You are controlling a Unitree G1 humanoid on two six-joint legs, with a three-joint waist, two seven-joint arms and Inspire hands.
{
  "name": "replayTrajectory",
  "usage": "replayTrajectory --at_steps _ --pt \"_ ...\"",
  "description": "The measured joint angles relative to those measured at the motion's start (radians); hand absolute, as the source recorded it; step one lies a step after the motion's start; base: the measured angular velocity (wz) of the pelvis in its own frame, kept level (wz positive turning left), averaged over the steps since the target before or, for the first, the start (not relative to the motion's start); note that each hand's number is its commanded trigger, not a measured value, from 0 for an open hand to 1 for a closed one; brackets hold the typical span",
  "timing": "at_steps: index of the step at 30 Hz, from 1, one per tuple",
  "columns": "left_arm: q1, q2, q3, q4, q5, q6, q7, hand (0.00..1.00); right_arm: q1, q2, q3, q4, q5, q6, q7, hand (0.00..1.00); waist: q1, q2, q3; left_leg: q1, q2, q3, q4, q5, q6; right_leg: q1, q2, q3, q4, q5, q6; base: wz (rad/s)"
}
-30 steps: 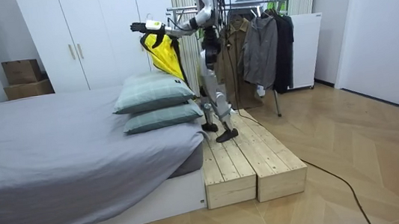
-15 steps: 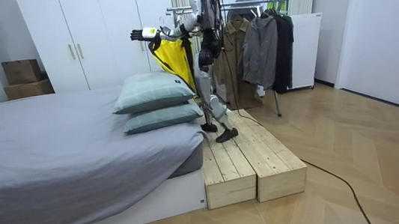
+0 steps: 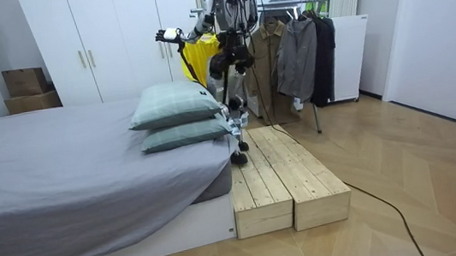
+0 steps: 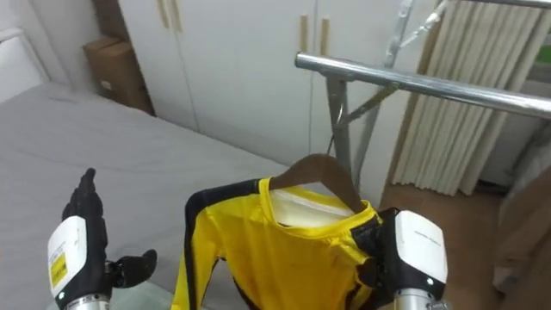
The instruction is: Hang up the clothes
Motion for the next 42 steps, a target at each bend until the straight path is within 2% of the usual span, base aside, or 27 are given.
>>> replayTrajectory --at_steps 1,2,3,4,5,6,7,8,9,10,11,12,13,14,15,17,19,20,24,25,28,32,42 --pt "-0.006 0.0 0.0 0.009 0.0 0.0 0.005 0.0 0.0 0.0 0.003 0.0 -0.004 0.002 0.0 1.0 -0.001 0.003 0.0006 0.001 0.0 -0.003 -0.011 0.01 0.003 0.002 0.002 0.009 -0.01 0.011 -0.003 -0.69" --pt "-0.022 -0.001 0.0 0.032 0.001 0.0 0.007 0.0 0.001 0.0 0.003 0.0 -0.009 0.008 0.0 1.0 -0.011 0.008 0.0004 0.007 -0.001 -0.025 -0.032 0.031 0.011 0.004 0.011 0.022 -0.019 0.023 -0.002 -0.39" --pt "-0.039 -0.002 0.0 0.049 0.001 0.0 0.007 0.0 0.0 0.0 -0.003 0.0 -0.008 0.017 0.0 1.0 -0.015 0.01 0.001 0.011 -0.001 -0.049 -0.05 0.051 0.015 0.007 0.021 0.029 -0.03 0.032 0.003 -0.32" --pt "-0.046 -0.002 0.0 0.055 0.001 -0.001 0.008 0.0 0.0 -0.001 -0.005 0.0 -0.008 0.021 0.0 1.0 -0.015 0.011 0.0015 0.015 -0.001 -0.054 -0.063 0.061 0.021 0.01 0.025 0.034 -0.036 0.034 0.009 -0.31" --pt "-0.053 -0.002 0.0 0.065 0.001 -0.001 0.015 0.0 0.0 -0.005 -0.009 -0.002 -0.007 0.023 0.0 1.0 -0.014 0.021 0.0028 0.027 0.001 -0.054 -0.086 0.088 0.028 0.018 0.041 0.041 -0.049 0.039 0.02 -0.4" --pt "-0.052 0.001 0.002 0.071 0.001 -0.001 0.024 0.0 0.001 0.001 -0.011 -0.006 -0.007 0.026 0.0 1.0 -0.009 0.019 0.0051 0.043 0.004 -0.034 -0.091 0.099 0.04 0.021 0.045 0.045 -0.057 0.045 0.028 -0.47" --pt "-0.05 0.001 0.002 0.072 0.002 -0.001 0.03 0.0 0.001 0.001 -0.011 -0.014 -0.009 0.027 0.0 1.0 -0.008 0.02 0.0057 0.047 0.006 -0.018 -0.095 0.1 0.039 0.02 0.043 0.038 -0.063 0.048 0.032 -0.53" --pt "-0.048 0.001 0.001 0.072 0.002 -0.001 0.035 0.0 0.002 0.002 -0.012 -0.044 -0.016 0.032 0.001 1.0 -0.007 0.024 0.0083 0.046 0.015 0.007 -0.102 0.098 0.045 0.015 0.029 0.004 -0.078 0.052 0.046 -0.55" --pt "-0.048 0.002 0.001 0.072 -0.001 -0.003 0.036 0.0 0.002 0.011 -0.023 -0.075 -0.047 0.032 0.001 1.0 -0.003 0.039 0.013 0.039 0.033 0.031 -0.104 0.095 0.054 -0.004 0.005 -0.082 -0.07 0.022 0.07 -0.54" --pt "-0.048 0.004 0.0 0.072 -0.002 -0.005 0.036 0.0 0.002 0.017 -0.029 -0.088 -0.057 0.029 0.001 1.0 0.002 0.042 0.0159 0.039 0.038 0.043 -0.103 0.095 0.054 -0.029 -0.019 -0.156 -0.028 -0.018 0.072 -0.37" --pt "-0.043 0.003 -0.003 0.073 -0.019 -0.006 0.036 0.0 0.002 0.019 -0.031 -0.1 -0.073 0.019 -0.004 1.0 -0.003 0.037 0.0139 0.041 0.029 0.052 -0.088 0.086 0.055 -0.069 -0.112 -0.299 0.14 -0.109 0.083 -0.14" --pt "-0.04 0.004 -0.003 0.071 -0.023 -0.009 0.033 0.0 0.002 0.02 -0.032 -0.105 -0.077 0.011 -0.012 1.0 -0.01 0.018 0.0081 0.04 0.013 0.058 -0.054 0.064 0.054 -0.071 -0.188 -0.323 0.221 -0.208 0.138 -0.08" --pt "-0.044 0.006 -0.001 0.071 -0.026 -0.014 0.028 0.0 0.0 0.021 -0.034 -0.106 -0.079 0.007 -0.014 1.0 -0.009 0.008 0.0104 0.037 0.009 0.059 -0.032 0.056 0.049 -0.076 -0.191 -0.326 0.219 -0.223 0.137 0.08" --pt "-0.047 0.005 -0.001 0.071 -0.035 -0.023 0.016 0.0 0.0 0.015 -0.037 -0.109 -0.083 0.005 -0.015 1.0 -0.009 0.008 0.0104 0.022 0.015 0.052 -0.022 0.062 0.032 -0.067 -0.174 -0.309 0.201 -0.23 0.128 0.0" --pt "-0.043 0.003 -0.001 0.071 -0.037 -0.037 0.002 0.0 0.0 0.005 -0.04 -0.109 -0.081 0.005 -0.015 1.0 -0.004 0.016 0.0088 0.022 0.02 0.048 -0.038 0.07 0.022 -0.056 -0.157 -0.3 0.155 -0.201 0.101 -0.04" --pt "-0.03 0.005 0.01 0.071 -0.037 -0.047 -0.007 0.0 0.0 0.006 -0.039 -0.11 -0.082 0.005 -0.015 1.0 -0.004 0.018 0.0081 0.025 0.036 0.05 -0.048 0.076 0.019 -0.039 -0.142 -0.298 0.114 -0.177 0.085 -0.15" --pt "-0.026 0.004 0.01 0.072 -0.037 -0.049 -0.009 0.0 0.0 0.004 -0.04 -0.112 -0.082 0.005 -0.015 1.0 -0.008 0.015 0.0087 0.03 0.041 0.058 -0.048 0.076 0.019 -0.032 -0.136 -0.296 0.099 -0.162 0.065 -0.1" --pt "-0.027 0.004 0.011 0.072 -0.037 -0.052 -0.009 0.0 0.0 0.004 -0.039 -0.117 -0.083 0.006 -0.015 1.0 -0.007 0.013 0.0102 0.032 0.044 0.069 -0.052 0.076 0.019 -0.031 -0.133 -0.291 0.094 -0.156 0.062 -0.22" --pt "-0.03 0.008 0.02 0.098 -0.04 -0.057 -0.009 0.0 0.0 0.005 -0.037 -0.118 -0.079 0.006 -0.015 1.0 0.0 0.004 0.0118 0.054 0.047 0.103 -0.081 0.076 0.019 -0.029 -0.125 -0.276 0.08 -0.145 0.062 -0.25" --pt "-0.03 0.014 0.022 0.107 -0.043 -0.057 -0.009 0.0 0.0 0.005 -0.038 -0.118 -0.078 0.006 -0.015 1.0 0.006 0.0 0.0142 0.06 0.049 0.116 -0.09 0.076 0.019 -0.029 -0.121 -0.267 0.077 -0.143 0.063 -0.26" --pt "-0.03 0.019 0.033 0.114 -0.053 -0.057 -0.033 0.0 0.0 0.004 -0.039 -0.117 -0.08 0.008 -0.015 1.0 0.014 -0.007 0.0168 0.062 0.052 0.129 -0.1 0.076 0.019 -0.029 -0.116 -0.26 0.06 -0.133 0.064 -0.16" --pt "-0.025 0.02 0.043 0.114 -0.051 -0.047 -0.054 0.0 0.0 0.006 -0.038 -0.118 -0.095 0.015 0.0 1.0 0.021 -0.019 0.0162 0.06 0.058 0.132 -0.11 0.076 0.019 -0.025 -0.112 -0.26 0.035 -0.124 0.065 -0.02" --pt "-0.021 0.02 0.043 0.113 -0.057 -0.043 -0.088 0.0 0.0 0.008 -0.039 -0.12 -0.149 0.017 0.024 1.0 0.018 -0.025 0.015 0.076 0.068 0.132 -0.126 0.076 0.019 0.01 -0.108 -0.267 -0.016 -0.11 0.062 0.02"
